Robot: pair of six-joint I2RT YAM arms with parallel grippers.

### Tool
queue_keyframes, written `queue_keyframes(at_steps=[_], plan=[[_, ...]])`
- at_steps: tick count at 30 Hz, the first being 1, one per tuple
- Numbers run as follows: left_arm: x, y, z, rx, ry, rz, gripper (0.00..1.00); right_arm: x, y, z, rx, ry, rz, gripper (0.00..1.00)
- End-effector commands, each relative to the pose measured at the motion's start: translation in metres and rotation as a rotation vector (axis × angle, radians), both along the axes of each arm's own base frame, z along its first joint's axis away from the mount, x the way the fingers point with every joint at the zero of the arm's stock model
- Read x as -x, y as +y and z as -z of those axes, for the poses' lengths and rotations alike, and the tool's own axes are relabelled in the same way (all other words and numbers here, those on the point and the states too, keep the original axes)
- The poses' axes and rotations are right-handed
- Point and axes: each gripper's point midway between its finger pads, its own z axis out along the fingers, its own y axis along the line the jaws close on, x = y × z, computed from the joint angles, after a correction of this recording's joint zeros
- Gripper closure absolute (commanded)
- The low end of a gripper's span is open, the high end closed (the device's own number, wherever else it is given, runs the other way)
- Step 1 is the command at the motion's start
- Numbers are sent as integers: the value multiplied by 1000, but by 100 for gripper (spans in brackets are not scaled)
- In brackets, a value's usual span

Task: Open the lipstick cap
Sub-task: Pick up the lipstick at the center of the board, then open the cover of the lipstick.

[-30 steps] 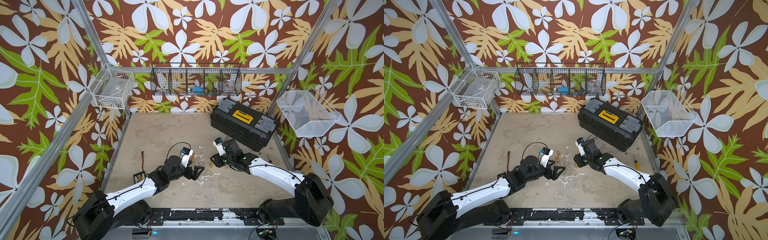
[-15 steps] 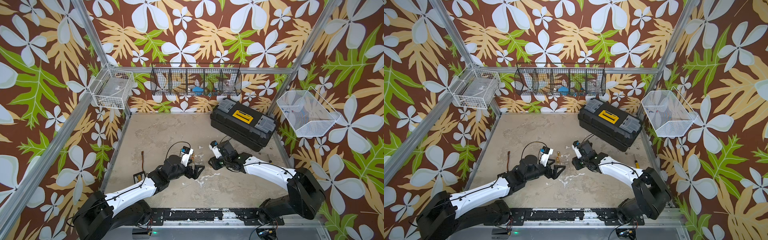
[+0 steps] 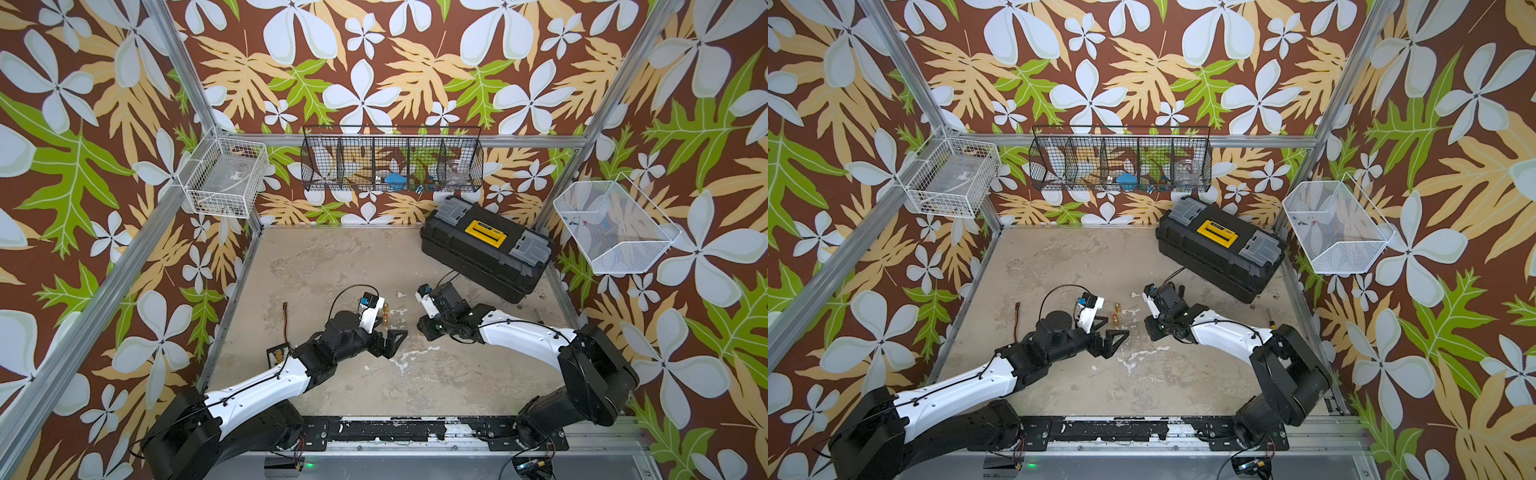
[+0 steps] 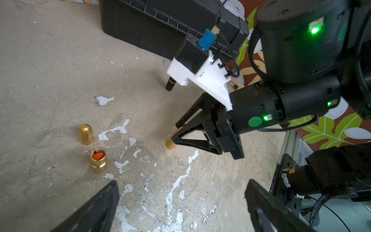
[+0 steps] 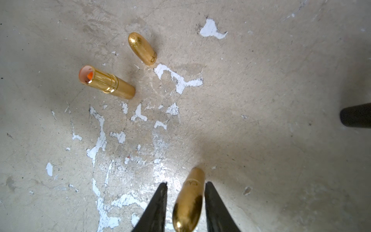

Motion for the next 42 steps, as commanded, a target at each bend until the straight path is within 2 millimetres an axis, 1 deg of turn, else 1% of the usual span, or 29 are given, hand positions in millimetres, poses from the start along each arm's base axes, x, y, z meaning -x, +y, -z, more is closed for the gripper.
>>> queue_keyframes(at_steps=[1, 8, 10, 13, 17, 20, 24, 26, 29, 32, 34, 37, 42], plan=[[-2, 1, -4, -4, -23, -7, 0, -6, -1, 0, 20, -26, 3, 69], [-3, 3, -5, -10, -35, -12, 0, -6, -1, -1, 22, -29, 1, 73], [-3, 2, -5, -12, -36, -10, 0, -6, 0, -3, 18, -32, -3, 77], [-3, 2, -5, -15, -39, -8, 0, -6, 0, -11, 2, -44, -2, 78], [-2, 1, -9, -17, -58, 8, 0, -6, 4, -32, -37, -71, -15, 80], [1, -1, -14, -31, -98, 43, 0, -5, 11, -56, -85, -96, -43, 80], [11, -7, -24, -74, -219, 157, 0, 1, 22, -93, -167, -129, -106, 80], [14, -7, -25, -117, -287, 204, 0, 4, 28, -110, -206, -138, -144, 80], [20, -9, -24, -184, -407, 291, 3, 13, 37, -129, -257, -135, -206, 80], [15, -9, -26, -227, -467, 296, 7, 21, 46, -146, -314, -139, -267, 80], [12, -10, -26, -248, -485, 296, 12, 27, 49, -152, -341, -132, -293, 80], [8, -13, -25, -263, -501, 300, 22, 35, 54, -156, -377, -117, -336, 80], [5, -18, -37, -213, -539, 286, 25, 42, 56, -153, -392, -90, -363, 80]])
